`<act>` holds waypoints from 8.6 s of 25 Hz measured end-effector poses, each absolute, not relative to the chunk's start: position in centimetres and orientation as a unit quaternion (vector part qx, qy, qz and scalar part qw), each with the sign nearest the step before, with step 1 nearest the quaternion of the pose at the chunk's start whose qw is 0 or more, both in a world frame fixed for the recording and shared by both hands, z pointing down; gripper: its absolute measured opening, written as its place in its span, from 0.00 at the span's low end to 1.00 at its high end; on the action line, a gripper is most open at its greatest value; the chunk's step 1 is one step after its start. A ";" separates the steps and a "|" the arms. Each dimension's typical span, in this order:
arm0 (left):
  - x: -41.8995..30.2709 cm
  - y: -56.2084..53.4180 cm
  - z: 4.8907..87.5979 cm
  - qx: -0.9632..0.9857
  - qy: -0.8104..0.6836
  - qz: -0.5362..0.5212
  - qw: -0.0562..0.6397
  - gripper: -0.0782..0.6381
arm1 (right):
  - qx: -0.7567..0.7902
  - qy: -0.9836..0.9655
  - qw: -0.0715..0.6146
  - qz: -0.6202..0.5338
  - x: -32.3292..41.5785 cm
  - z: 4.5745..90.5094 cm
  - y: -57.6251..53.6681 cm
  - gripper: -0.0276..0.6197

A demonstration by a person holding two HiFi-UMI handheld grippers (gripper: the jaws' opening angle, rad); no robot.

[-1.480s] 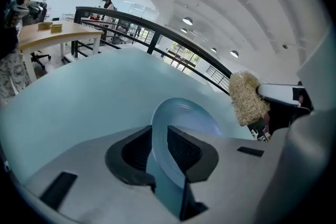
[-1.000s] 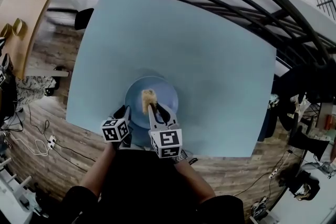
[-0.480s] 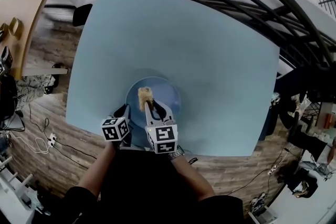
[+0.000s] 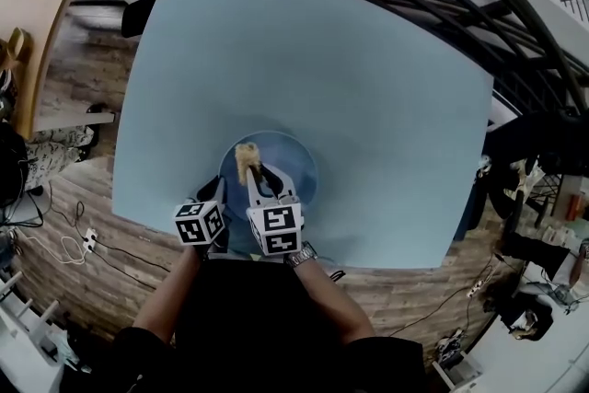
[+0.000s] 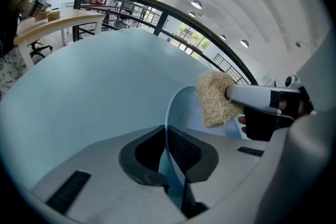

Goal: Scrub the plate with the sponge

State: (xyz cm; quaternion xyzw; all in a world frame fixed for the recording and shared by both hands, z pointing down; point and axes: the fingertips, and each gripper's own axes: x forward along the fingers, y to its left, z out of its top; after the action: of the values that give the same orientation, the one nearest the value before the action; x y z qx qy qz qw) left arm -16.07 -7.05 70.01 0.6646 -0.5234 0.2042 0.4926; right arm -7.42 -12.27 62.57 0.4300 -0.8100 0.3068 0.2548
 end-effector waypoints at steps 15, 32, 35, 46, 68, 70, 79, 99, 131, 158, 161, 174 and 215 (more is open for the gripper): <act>-15.8 -7.3 70.0 0.677 -0.519 0.224 0.471 0.12 | 0.414 -0.804 0.277 0.326 -8.2 65.6 -12.7 0.14; -16.1 -7.5 70.0 0.679 -0.521 0.228 0.464 0.12 | 0.442 -0.787 0.276 0.331 -5.4 65.9 -14.4 0.14; -15.9 -7.5 70.0 0.680 -0.521 0.229 0.463 0.12 | 0.450 -0.782 0.276 0.332 -4.4 65.9 -14.7 0.14; -16.0 -7.5 70.1 0.678 -0.525 0.231 0.459 0.12 | 0.477 -0.765 0.272 0.337 -1.5 66.1 -15.0 0.14; -16.3 -7.8 70.2 0.678 -0.528 0.230 0.457 0.12 | 0.517 -0.733 0.279 0.343 3.4 66.1 -13.4 0.14; -16.3 -7.8 70.2 0.679 -0.528 0.230 0.456 0.12 | 0.519 -0.731 0.280 0.344 3.6 66.1 -13.2 0.14; -16.2 -7.9 70.0 0.681 -0.526 0.227 0.456 0.12 | 0.514 -0.732 0.281 0.349 2.4 65.5 -12.4 0.14; -16.0 -8.0 69.9 0.683 -0.521 0.218 0.463 0.12 | 0.422 -0.789 0.271 0.355 -8.1 65.3 -11.4 0.14; -16.0 -8.1 70.0 0.684 -0.525 0.229 0.452 0.12 | 0.458 -0.762 0.273 0.368 -4.0 66.6 -12.9 0.14; -16.3 -8.3 69.9 0.686 -0.527 0.236 0.442 0.12 | 0.526 -0.716 0.280 0.362 3.7 66.2 -12.1 0.14; -16.4 -8.4 69.9 0.687 -0.526 0.236 0.442 0.12 | 0.530 -0.713 0.280 0.362 4.3 66.3 -12.0 0.14; -16.1 -8.3 70.0 0.687 -0.526 0.232 0.444 0.12 | 0.523 -0.722 0.274 0.361 2.8 64.8 -11.2 0.14; -15.7 -8.0 70.0 0.687 -0.515 0.208 0.469 0.12 | 0.382 -0.788 0.292 0.385 -9.2 66.6 -8.1 0.14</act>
State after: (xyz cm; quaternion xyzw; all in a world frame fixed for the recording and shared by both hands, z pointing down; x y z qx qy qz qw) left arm -15.73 -8.01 69.97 0.6868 -0.5146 0.2085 0.4691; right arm -9.24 -8.11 66.62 0.3825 -0.7877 0.3845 0.2921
